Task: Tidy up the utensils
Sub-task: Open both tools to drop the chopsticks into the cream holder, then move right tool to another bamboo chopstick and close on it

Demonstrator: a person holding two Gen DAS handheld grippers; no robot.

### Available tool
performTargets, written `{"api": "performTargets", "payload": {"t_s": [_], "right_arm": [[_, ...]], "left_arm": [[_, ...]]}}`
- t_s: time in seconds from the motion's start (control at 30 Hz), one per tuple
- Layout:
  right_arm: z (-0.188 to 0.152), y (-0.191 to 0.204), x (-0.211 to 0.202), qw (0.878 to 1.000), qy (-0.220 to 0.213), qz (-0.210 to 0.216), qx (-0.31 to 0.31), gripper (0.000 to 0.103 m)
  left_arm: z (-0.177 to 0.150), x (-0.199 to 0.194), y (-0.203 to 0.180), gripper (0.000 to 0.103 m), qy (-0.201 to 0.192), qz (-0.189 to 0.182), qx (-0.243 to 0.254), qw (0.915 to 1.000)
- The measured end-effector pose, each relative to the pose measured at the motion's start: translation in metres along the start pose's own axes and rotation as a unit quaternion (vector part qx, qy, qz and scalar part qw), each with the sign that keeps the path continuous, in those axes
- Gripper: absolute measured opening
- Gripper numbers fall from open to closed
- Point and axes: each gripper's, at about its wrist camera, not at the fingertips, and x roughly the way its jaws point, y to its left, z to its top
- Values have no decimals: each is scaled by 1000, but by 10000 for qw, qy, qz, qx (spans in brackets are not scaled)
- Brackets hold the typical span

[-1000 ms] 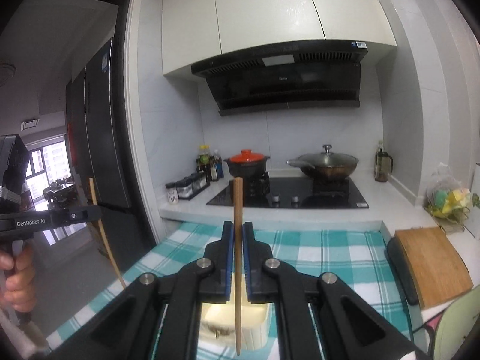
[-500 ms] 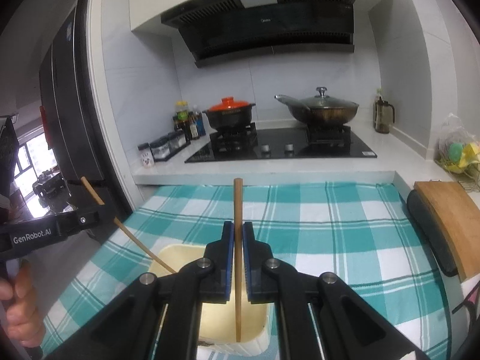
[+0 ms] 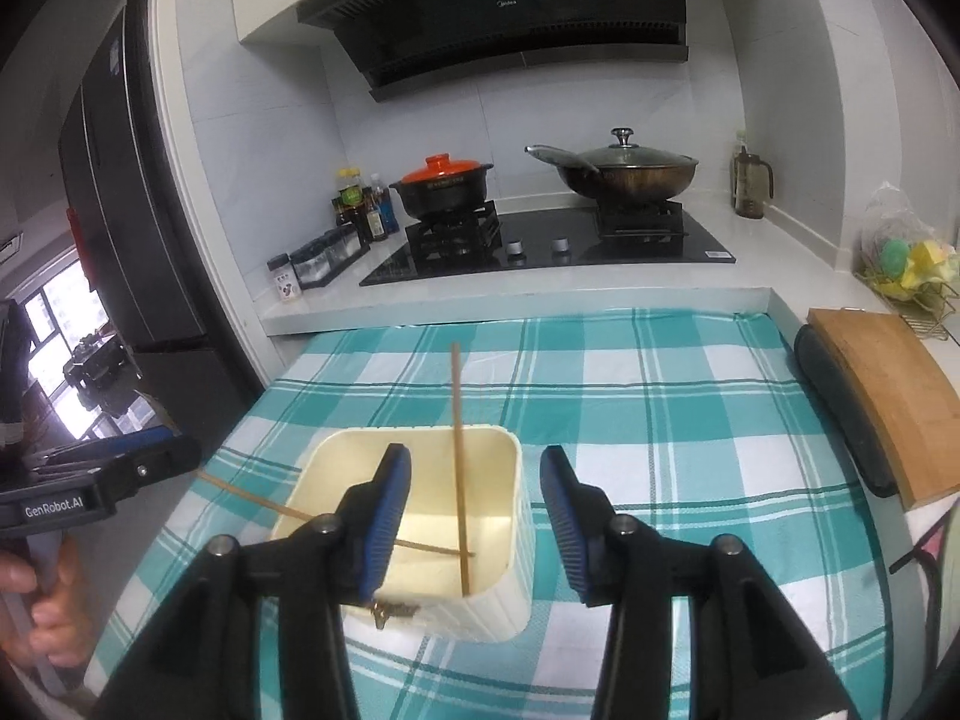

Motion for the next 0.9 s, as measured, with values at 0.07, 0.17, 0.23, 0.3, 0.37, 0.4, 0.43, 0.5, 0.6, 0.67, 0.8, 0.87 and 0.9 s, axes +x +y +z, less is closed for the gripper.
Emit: {"api": "performTargets", "payload": {"t_s": [0.07,0.17,0.23,0.3,0.37,0.4,0.43,0.5,0.6,0.67,0.8,0.87,0.9], "right_arm": [[-10,-4,-29,9999,-35,24,-98,46],[-40,-10,-75,9993,3,20,-385,46],[-69,-15,-104,9987,2,-28,-513,46],[-102,-18,-130,9981,-29,-125,-597,46],[-142,-16,-153,9969,-97,-298,-716,46],[-164,-15,-163,9961,-140,-392,-775,46],[-184,-14,-171,9954,-167,-493,-809,46],[-222,-14,-182,9949,-107,-701,-723,46],[-266,-21,-189,9952,43,-865,-461,46],[-282,-24,-192,9934,56,-1040,-485,46],[-291,-37,-187,9939,218,-1053,-260,46],[-291,-40,-185,9933,213,-1114,-240,46],[-291,-41,-185,9935,211,-1098,-198,46]], "left_arm": [[-28,-28,7,89,34,87,196,9998],[-79,-63,17,93,107,45,334,9994],[-118,-76,21,95,158,21,313,9994],[-159,-83,21,95,204,82,294,9993],[-198,-86,17,95,186,178,183,9995],[-214,-85,15,95,214,189,105,9995],[-230,-83,11,95,272,166,4,9995],[-253,-79,4,95,357,75,-202,9991],[-272,-72,-8,95,393,-12,-276,9988],[-279,-66,-15,95,445,90,-214,9987],[-279,-56,-20,95,464,137,-226,9986],[-279,-52,-20,95,471,186,-299,9983],[-279,-50,-20,95,504,222,-310,9980]]}}
